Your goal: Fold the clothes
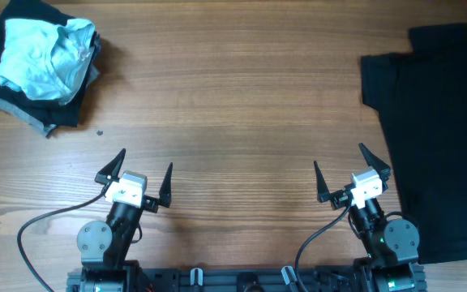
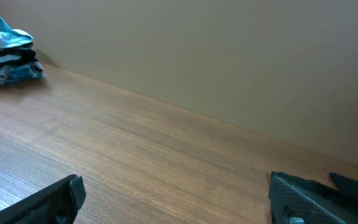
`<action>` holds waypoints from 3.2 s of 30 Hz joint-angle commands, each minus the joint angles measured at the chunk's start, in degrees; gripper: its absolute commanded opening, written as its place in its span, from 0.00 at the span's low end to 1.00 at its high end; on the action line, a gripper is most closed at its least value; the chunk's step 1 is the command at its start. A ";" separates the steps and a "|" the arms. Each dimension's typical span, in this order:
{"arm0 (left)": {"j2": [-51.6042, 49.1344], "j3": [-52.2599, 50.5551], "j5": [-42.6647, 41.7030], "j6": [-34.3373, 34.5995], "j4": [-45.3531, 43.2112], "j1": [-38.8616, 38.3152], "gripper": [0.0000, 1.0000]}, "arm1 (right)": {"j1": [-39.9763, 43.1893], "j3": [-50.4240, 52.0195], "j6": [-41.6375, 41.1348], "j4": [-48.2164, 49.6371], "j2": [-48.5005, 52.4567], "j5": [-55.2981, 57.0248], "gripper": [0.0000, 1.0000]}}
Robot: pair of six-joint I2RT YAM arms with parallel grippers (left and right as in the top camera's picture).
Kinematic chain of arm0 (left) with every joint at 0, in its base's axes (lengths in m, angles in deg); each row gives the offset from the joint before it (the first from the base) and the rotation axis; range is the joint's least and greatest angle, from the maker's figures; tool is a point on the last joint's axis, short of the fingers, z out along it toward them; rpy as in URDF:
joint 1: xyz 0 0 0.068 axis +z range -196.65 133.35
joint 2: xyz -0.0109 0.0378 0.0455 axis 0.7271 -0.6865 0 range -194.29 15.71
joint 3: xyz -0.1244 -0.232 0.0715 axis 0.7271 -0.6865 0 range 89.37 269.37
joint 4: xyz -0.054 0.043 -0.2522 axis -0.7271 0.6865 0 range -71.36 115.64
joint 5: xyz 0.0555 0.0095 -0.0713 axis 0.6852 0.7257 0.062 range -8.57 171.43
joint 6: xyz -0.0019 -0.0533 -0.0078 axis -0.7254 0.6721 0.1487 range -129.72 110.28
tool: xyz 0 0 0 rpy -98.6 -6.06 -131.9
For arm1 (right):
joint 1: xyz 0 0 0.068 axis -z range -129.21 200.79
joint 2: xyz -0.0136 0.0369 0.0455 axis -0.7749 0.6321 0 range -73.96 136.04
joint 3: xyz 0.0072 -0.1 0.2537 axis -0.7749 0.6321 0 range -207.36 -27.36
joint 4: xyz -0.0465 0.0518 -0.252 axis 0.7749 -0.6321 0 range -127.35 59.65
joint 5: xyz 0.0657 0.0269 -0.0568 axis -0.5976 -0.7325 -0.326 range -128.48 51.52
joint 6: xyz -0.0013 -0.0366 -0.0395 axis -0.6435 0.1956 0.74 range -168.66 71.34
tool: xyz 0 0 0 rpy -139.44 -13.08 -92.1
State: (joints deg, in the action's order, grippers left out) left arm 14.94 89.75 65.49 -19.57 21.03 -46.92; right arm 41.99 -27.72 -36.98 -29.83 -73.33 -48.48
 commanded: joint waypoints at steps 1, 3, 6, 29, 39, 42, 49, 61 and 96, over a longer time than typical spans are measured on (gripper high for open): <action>0.35 -0.02 0.11 -0.42 0.44 -0.26 1.00 | 0.20 0.07 0.33 0.26 -0.20 0.81 1.00; 0.35 -0.02 0.11 -0.42 0.44 -0.26 1.00 | 0.20 0.07 0.33 0.26 -0.20 0.81 1.00; 0.35 -0.02 0.13 -0.42 0.44 -0.26 1.00 | 0.20 0.07 0.33 0.26 -0.20 0.83 1.00; 0.35 -0.02 0.11 -0.42 0.44 -0.26 1.00 | 0.20 0.07 0.35 0.26 -0.20 0.83 1.00; 0.35 -0.02 0.11 -0.42 0.44 -0.26 1.00 | 0.20 0.07 0.33 0.26 -0.20 0.83 1.00; 0.35 -0.02 0.13 -0.42 0.44 -0.26 1.00 | 0.20 0.07 0.33 0.26 -0.20 0.81 1.00; 0.35 -0.02 0.11 -0.42 0.44 -0.26 1.00 | 0.20 0.07 0.35 0.26 -0.20 0.81 1.00; 0.35 -0.02 0.11 -0.42 0.44 -0.26 1.00 | 0.20 0.07 0.35 0.26 -0.20 0.81 1.00; 0.24 0.02 -5.70 5.33 -0.44 -0.26 1.00 | 0.20 -0.33 0.13 1.60 -0.20 -5.95 0.99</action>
State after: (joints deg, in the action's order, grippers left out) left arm 14.91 89.75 64.22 -18.67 20.96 -46.92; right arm 41.99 -27.72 -36.98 -29.15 -73.33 -49.05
